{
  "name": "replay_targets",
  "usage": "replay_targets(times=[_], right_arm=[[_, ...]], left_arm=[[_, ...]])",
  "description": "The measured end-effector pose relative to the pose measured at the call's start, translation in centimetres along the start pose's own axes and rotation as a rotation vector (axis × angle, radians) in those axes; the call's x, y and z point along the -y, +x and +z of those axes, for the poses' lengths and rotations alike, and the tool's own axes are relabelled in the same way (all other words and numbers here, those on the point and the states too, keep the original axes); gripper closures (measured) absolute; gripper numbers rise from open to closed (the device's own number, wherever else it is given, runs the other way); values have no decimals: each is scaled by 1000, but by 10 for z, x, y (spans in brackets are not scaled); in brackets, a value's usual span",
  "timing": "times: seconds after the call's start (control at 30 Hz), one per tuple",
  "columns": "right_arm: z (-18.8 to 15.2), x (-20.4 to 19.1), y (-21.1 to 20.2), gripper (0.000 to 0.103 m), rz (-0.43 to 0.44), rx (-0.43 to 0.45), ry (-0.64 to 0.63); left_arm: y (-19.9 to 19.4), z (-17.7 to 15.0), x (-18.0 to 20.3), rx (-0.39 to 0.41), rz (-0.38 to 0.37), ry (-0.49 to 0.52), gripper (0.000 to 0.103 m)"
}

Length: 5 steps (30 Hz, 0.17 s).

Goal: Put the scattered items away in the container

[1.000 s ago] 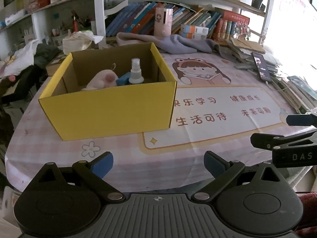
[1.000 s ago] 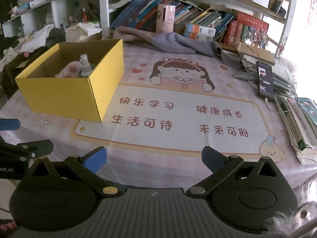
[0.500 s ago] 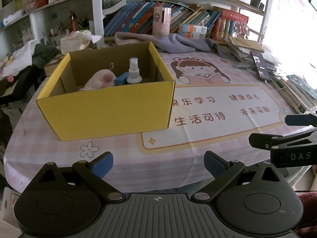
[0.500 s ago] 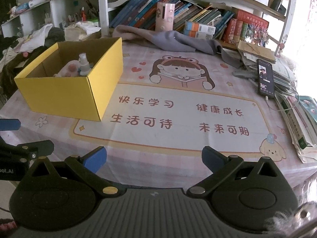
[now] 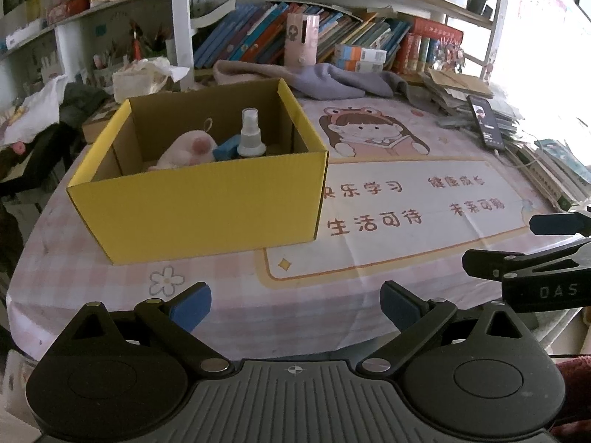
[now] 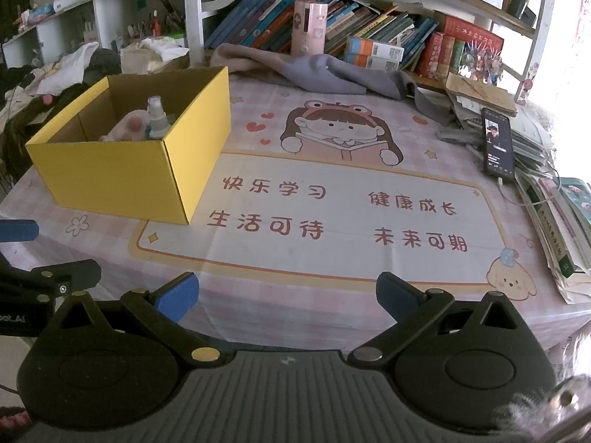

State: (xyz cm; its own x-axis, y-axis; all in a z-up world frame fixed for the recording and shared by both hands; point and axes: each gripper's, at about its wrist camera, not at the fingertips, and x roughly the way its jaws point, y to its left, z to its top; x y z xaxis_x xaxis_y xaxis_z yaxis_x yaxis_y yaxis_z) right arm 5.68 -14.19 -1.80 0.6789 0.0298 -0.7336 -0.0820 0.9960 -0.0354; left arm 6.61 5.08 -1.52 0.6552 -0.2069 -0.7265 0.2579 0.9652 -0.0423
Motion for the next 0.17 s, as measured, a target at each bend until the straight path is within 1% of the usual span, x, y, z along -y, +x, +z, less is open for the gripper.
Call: replay_targets(times=[0.17], right_arm=[[1,0,4,0,0,-5,2]], left_arm=[[3,2,2,-1,1,6,3]])
